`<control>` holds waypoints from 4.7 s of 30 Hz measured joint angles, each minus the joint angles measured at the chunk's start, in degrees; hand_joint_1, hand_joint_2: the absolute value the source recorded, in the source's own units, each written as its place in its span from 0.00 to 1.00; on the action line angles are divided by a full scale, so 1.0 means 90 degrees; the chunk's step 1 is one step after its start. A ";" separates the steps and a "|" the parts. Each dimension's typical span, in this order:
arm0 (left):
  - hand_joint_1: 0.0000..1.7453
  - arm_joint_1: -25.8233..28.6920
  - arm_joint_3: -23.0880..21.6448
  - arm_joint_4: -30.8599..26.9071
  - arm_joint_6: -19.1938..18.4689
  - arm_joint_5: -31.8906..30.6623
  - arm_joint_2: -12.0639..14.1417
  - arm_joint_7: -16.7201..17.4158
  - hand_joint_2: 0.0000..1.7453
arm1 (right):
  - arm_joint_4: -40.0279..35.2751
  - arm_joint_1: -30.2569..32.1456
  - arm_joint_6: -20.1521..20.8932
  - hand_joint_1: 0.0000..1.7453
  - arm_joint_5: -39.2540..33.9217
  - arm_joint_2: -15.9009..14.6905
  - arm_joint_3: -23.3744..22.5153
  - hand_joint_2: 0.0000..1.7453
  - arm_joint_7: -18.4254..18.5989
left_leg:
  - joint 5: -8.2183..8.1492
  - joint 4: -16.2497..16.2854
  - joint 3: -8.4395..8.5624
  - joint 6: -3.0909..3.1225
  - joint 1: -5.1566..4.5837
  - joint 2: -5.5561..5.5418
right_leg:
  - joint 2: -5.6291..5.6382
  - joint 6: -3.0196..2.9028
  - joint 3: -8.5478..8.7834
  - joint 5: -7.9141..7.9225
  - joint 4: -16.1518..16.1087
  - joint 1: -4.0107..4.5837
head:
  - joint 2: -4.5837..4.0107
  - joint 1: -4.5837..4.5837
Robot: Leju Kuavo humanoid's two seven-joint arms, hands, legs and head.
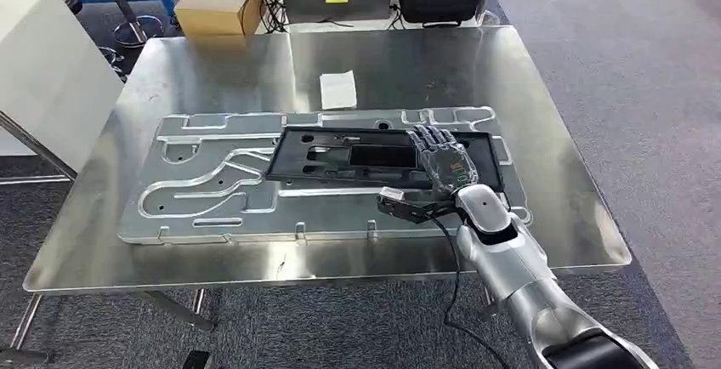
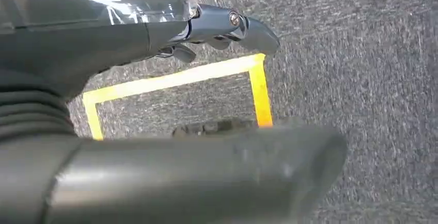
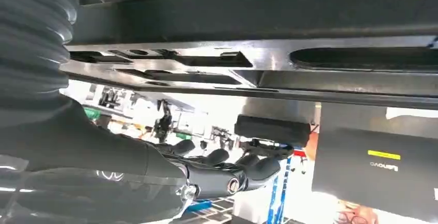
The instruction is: Take the parts from the cabinet and place them on the table.
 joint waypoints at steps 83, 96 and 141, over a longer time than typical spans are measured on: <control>0.00 0.0518 0.0709 0.0000 0.0048 0.0724 -0.0180 -0.0576 0.00 | -0.2436 0.5110 -0.0587 0.00 -0.3514 0.2252 -0.6648 1.00 -0.3568 | 0.0622 -0.0313 -0.0364 0.0094 -0.0078 0.0102 | -0.0011 0.0205 0.0910 -0.0746 -0.0201 0.0020 | 0.0002 0.0085; 0.00 0.0480 0.0942 -0.0019 0.0075 0.0731 -0.0177 -0.0595 0.00 | -0.1540 0.4689 -0.0003 0.00 -0.3570 0.2637 -0.9290 1.00 -0.4012 | -0.0622 -0.0686 0.1104 0.0243 -0.0156 0.0055 | -0.0096 0.0082 -0.0215 0.0179 -0.0048 0.0106 | 0.0000 0.0036; 0.00 0.0507 0.1336 -0.0034 0.0219 0.0515 -0.0238 -0.0600 0.00 | 0.2332 0.3703 -0.1122 0.00 -0.2533 0.2006 -1.2376 0.00 -0.2008 | 0.0260 -0.0405 -0.0146 0.0381 -0.0181 0.0127 | -0.0015 0.0255 0.1189 -0.0724 0.0030 0.0069 | 0.0000 0.0078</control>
